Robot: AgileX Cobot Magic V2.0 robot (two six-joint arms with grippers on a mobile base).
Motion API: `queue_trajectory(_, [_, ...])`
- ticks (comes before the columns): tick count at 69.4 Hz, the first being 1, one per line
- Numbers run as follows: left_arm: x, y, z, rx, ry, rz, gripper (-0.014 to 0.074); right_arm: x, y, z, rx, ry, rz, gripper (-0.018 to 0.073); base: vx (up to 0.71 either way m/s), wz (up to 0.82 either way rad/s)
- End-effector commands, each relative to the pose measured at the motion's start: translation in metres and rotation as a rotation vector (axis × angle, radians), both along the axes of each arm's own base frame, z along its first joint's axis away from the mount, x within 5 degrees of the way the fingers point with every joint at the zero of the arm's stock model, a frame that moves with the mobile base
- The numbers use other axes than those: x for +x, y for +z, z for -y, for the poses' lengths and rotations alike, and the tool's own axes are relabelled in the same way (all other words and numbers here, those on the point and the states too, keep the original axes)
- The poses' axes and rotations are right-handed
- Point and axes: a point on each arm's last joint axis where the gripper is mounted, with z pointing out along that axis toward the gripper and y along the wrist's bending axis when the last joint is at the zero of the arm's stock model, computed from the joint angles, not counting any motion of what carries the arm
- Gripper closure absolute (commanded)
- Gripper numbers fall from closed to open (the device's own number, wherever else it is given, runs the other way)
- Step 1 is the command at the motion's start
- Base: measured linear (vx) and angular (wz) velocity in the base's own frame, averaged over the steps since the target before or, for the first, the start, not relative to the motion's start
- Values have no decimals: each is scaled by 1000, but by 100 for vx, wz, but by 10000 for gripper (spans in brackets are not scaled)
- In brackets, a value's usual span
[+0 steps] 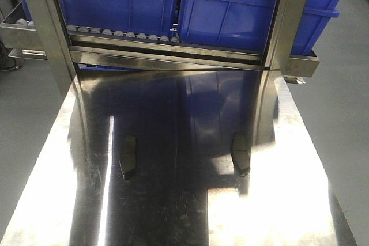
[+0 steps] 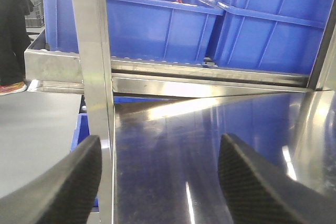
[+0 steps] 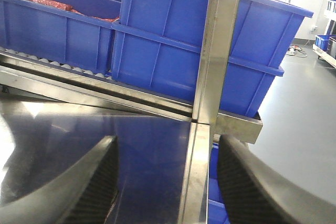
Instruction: Move and align brake pads A on conveyor
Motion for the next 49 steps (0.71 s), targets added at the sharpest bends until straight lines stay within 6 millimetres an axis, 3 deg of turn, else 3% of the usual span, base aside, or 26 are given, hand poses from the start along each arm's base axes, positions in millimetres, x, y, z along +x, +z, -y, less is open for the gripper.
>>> queue_trajectory(1, [1, 15, 0, -17, 1, 95, 132, 1, 15, 1, -1, -15, 95, 144, 0, 0])
queue_trajectory(49, [1, 15, 0, -17, 1, 95, 132, 1, 15, 1, -2, -15, 94, 144, 0, 0])
